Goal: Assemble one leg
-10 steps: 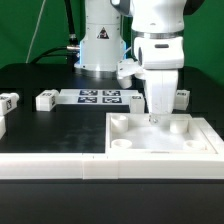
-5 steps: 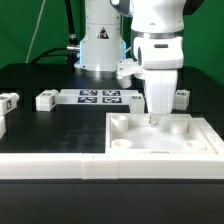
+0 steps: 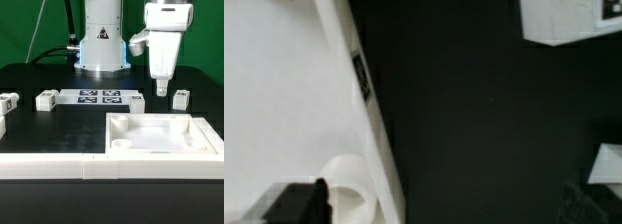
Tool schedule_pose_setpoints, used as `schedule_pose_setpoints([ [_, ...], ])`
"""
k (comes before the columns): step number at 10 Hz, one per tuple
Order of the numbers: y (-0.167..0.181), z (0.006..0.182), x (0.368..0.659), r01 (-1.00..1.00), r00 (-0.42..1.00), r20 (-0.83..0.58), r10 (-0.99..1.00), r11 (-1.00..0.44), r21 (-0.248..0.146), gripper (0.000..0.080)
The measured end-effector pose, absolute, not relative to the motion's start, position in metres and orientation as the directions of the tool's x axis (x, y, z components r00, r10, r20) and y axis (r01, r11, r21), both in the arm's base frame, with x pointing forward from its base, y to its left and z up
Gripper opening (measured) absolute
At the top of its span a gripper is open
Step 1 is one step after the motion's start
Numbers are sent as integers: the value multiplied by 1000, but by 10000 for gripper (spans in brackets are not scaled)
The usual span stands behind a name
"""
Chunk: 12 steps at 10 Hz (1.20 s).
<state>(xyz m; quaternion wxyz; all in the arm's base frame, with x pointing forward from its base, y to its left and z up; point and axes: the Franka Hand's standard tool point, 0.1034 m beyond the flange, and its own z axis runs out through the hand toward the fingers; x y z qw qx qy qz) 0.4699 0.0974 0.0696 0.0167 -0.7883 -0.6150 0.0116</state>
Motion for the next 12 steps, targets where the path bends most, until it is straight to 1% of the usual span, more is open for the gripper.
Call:
schedule_pose_setpoints([
  [3, 97, 68, 469, 949, 312, -1, 950, -311, -45, 649],
  [4, 97, 67, 469, 926, 376, -3, 927, -375, -45, 649],
  [5, 99, 67, 468, 871, 490, -5, 872, -490, -43, 649],
  [6, 106, 66, 459, 773, 634, 5, 774, -633, -32, 649],
  [7, 114, 66, 449, 672, 740, -4, 673, -740, -32, 649],
  [9, 125, 67, 449, 507, 861, -5, 508, -861, -32, 649],
  [12, 126, 67, 449, 305, 952, -12, 306, -951, -45, 649],
])
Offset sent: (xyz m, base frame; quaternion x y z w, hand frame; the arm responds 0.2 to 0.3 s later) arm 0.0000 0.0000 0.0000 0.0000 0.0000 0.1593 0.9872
